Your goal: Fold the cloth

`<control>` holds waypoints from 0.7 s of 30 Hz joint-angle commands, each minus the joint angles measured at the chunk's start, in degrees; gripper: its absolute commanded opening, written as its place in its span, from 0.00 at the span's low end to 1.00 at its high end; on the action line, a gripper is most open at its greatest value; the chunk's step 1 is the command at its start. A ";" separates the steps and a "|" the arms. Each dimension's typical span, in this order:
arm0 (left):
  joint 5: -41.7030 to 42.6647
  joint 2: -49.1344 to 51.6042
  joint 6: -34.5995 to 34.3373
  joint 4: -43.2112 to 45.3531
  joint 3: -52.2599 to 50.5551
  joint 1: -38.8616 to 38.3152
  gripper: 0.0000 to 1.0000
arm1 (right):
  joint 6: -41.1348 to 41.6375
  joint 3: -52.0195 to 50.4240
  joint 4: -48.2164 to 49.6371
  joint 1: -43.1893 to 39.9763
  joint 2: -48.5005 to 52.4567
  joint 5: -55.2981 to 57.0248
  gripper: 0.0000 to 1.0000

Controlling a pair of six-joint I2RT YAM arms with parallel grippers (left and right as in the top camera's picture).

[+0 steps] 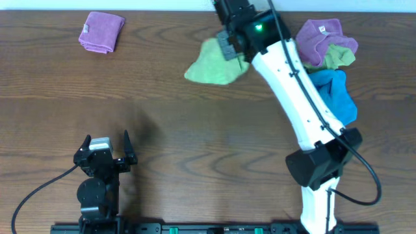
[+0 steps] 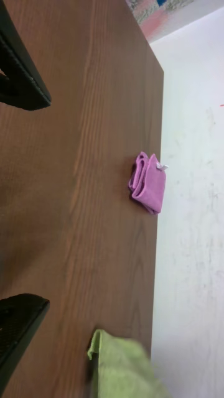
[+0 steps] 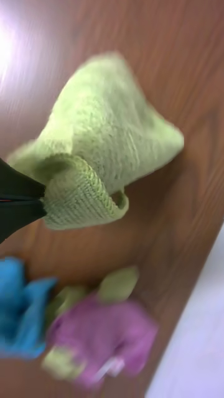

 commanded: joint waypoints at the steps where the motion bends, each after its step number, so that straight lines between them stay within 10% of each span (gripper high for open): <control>1: -1.03 -0.24 0.83 -1.57 -1.79 0.24 0.95 | 3.19 1.70 -1.97 -1.77 -2.01 11.04 0.01; 7: -1.03 -0.24 0.81 -1.57 -1.77 0.24 0.95 | 2.25 7.02 -2.67 -2.05 -3.04 15.91 0.01; 16: -1.03 -0.24 0.81 -1.57 -1.79 0.24 0.95 | -17.42 6.56 1.99 3.28 -0.55 -49.33 0.02; 18: -1.03 -0.24 0.81 -1.57 -1.79 0.24 0.95 | -25.29 6.56 -6.36 5.49 0.22 -44.81 0.99; 21: -1.03 -0.24 0.83 -1.57 -1.79 0.24 0.95 | -22.27 6.56 -9.11 5.62 0.50 -33.88 0.99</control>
